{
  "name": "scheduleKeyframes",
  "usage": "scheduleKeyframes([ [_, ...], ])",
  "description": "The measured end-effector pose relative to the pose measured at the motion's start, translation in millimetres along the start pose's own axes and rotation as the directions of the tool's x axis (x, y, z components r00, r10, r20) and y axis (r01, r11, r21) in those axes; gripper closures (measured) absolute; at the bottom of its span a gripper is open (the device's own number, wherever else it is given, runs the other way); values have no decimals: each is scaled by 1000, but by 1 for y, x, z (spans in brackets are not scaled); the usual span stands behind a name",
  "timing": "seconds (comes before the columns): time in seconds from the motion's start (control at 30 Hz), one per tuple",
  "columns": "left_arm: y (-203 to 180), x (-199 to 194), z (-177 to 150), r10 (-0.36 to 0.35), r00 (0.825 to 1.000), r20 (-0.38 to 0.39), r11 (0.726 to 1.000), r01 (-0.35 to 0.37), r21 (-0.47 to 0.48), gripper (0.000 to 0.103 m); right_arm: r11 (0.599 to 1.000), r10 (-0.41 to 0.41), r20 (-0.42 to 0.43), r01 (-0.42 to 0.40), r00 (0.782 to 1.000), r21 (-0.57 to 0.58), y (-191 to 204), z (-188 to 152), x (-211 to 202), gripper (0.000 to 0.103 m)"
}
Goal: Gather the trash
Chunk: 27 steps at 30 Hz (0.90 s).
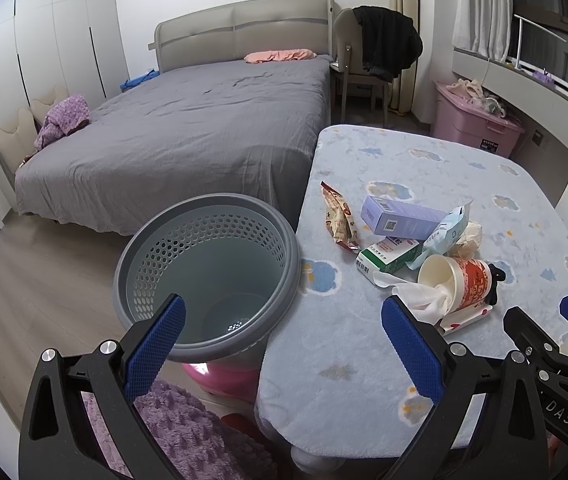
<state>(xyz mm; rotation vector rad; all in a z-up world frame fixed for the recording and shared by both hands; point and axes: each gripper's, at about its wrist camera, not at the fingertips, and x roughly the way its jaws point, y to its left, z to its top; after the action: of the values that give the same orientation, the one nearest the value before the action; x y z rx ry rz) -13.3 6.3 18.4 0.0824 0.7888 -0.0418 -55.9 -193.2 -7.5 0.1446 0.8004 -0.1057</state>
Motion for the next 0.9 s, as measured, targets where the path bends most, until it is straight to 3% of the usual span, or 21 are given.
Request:
scheduleKeyframes([
  [0.9, 1, 5, -5, -1, 1000, -16, 1000, 1, -6, 6, 1000, 2, -7, -2, 1000, -2, 2, -5, 4, 9],
])
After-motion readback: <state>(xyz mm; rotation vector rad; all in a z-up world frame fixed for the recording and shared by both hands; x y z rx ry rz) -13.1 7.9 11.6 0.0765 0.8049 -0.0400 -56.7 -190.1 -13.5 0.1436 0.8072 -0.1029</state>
